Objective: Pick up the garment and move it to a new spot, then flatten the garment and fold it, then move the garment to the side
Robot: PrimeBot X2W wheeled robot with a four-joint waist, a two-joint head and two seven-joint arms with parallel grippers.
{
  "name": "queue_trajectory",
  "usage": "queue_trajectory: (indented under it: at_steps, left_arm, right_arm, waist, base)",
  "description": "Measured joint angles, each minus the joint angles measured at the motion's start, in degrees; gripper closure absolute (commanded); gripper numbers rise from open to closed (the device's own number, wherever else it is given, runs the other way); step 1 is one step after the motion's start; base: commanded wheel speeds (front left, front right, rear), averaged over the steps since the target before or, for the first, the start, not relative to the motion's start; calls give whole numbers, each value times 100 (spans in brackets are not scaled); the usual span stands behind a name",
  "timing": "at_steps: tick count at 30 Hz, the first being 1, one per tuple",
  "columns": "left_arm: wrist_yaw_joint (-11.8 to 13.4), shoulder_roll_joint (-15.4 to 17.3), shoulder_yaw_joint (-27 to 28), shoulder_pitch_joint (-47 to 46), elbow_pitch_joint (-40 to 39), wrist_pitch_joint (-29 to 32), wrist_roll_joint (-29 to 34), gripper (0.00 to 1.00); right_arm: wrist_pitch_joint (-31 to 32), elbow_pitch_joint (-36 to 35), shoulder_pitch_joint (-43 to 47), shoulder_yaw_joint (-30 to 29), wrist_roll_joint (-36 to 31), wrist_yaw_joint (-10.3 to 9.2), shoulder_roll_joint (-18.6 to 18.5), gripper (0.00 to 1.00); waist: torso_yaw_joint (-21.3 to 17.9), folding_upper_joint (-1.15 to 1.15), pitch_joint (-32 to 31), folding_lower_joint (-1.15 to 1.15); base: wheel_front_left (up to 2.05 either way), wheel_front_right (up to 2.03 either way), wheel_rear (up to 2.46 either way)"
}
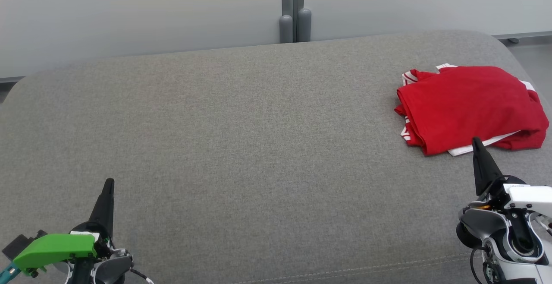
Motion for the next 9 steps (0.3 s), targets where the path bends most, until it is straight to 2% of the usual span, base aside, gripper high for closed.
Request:
queue_trajectory:
  at_steps: [9]
  left_arm:
    - [0, 0, 2, 0, -3, 19, 0, 100]
  right_arm:
    - [0, -2, 1, -2, 0, 0, 2, 100]
  waist:
    - [0, 0, 0, 0]
  base:
    - [0, 0, 0]
